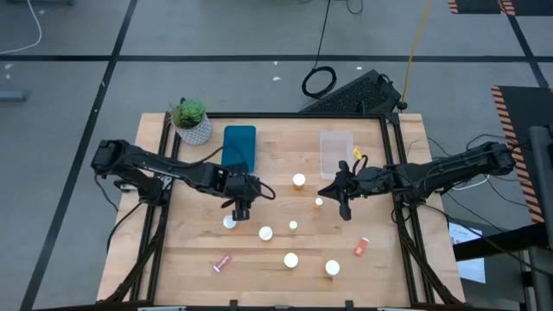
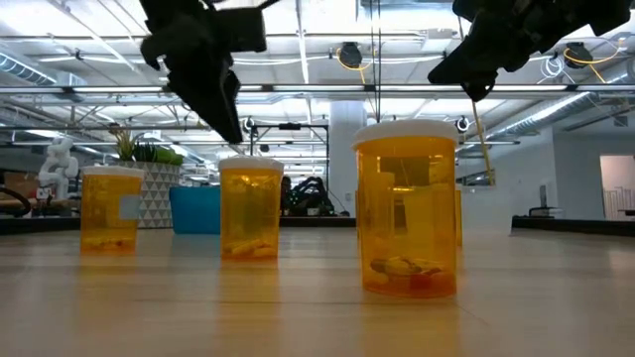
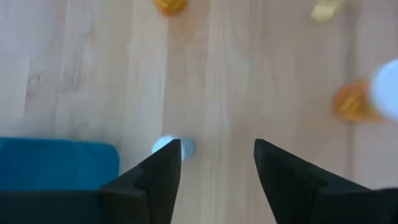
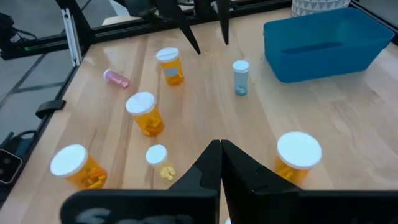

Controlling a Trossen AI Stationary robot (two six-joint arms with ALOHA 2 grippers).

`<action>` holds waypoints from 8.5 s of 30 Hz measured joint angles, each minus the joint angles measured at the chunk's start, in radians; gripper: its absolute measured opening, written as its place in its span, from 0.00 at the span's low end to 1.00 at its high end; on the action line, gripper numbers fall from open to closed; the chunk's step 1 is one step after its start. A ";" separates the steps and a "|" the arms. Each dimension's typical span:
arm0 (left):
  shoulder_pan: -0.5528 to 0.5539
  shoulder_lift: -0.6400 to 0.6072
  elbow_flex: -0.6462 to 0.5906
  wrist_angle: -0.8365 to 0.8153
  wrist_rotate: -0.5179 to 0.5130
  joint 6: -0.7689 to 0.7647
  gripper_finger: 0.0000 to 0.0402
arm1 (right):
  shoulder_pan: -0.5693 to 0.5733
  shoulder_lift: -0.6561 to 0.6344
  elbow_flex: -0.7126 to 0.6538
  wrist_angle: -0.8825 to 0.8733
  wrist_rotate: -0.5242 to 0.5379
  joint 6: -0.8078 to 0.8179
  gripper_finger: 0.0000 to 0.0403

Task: Pick and place medicine bottles into bin by pill shape (circle, oval)
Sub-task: Put the small blue pill bottle into the transparent bin

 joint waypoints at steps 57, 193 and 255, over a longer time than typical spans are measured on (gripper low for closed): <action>0.111 0.187 -0.004 0.039 -0.019 0.004 0.49 | 0.000 0.000 0.000 0.022 -0.001 0.000 0.00; -0.019 0.049 -0.182 1.204 0.017 0.055 0.60 | -0.024 0.409 -0.014 0.845 0.048 -0.222 0.25; 0.050 0.049 -0.183 1.037 -0.045 0.105 0.29 | -0.034 0.246 0.514 -0.331 0.149 -0.038 0.58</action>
